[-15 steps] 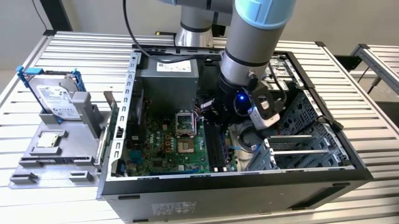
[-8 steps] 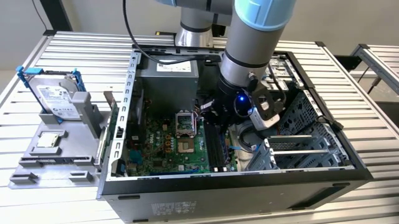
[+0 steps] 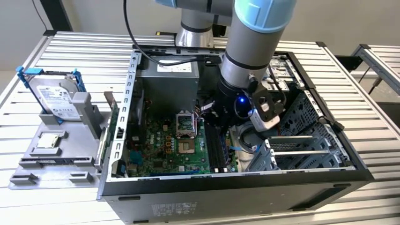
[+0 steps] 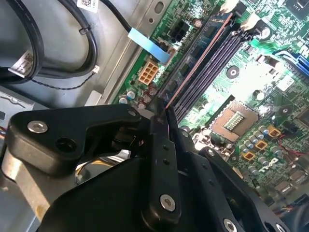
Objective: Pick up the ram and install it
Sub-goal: 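Insert the ram into the slot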
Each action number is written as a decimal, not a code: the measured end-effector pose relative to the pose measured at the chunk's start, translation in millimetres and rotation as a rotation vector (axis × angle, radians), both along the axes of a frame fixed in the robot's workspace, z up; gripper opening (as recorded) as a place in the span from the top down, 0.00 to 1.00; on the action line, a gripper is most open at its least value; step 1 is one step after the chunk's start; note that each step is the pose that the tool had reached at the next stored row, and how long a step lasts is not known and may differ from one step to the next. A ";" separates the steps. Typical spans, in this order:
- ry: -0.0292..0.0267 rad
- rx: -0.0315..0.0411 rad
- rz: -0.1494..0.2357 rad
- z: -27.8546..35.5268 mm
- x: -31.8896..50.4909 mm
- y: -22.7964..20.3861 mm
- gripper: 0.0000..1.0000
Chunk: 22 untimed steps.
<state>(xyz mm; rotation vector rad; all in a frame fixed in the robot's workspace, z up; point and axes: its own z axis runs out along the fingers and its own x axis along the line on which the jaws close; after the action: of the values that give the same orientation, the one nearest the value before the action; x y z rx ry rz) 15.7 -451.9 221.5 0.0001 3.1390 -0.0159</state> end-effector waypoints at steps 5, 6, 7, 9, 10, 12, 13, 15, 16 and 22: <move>-0.0001 0.0000 0.000 0.0 -1.9 -0.4 1.00; -0.0002 0.0000 0.000 0.0 -2.6 -0.4 1.00; -0.0001 -0.0001 0.000 0.0 -2.7 -0.4 1.00; 0.0000 -0.0003 0.000 -0.4 -2.7 -0.5 1.00; 0.0000 -0.0004 0.000 -0.6 -2.7 -0.5 1.00; 0.0000 -0.0005 -0.003 -0.8 -2.7 -0.5 1.00; 0.0000 -0.0003 -0.004 -1.0 -2.7 -0.5 1.00; 0.0000 -0.0004 -0.007 -1.2 -2.6 -0.5 1.00; 0.0000 -0.0004 -0.009 -1.3 -2.6 -0.5 1.00; -0.0001 -0.0055 -0.020 1.0 -1.8 -0.4 1.00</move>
<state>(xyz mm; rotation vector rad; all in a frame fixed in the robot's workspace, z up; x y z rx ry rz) 13.9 -452.3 222.5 0.0322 3.1388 -0.0245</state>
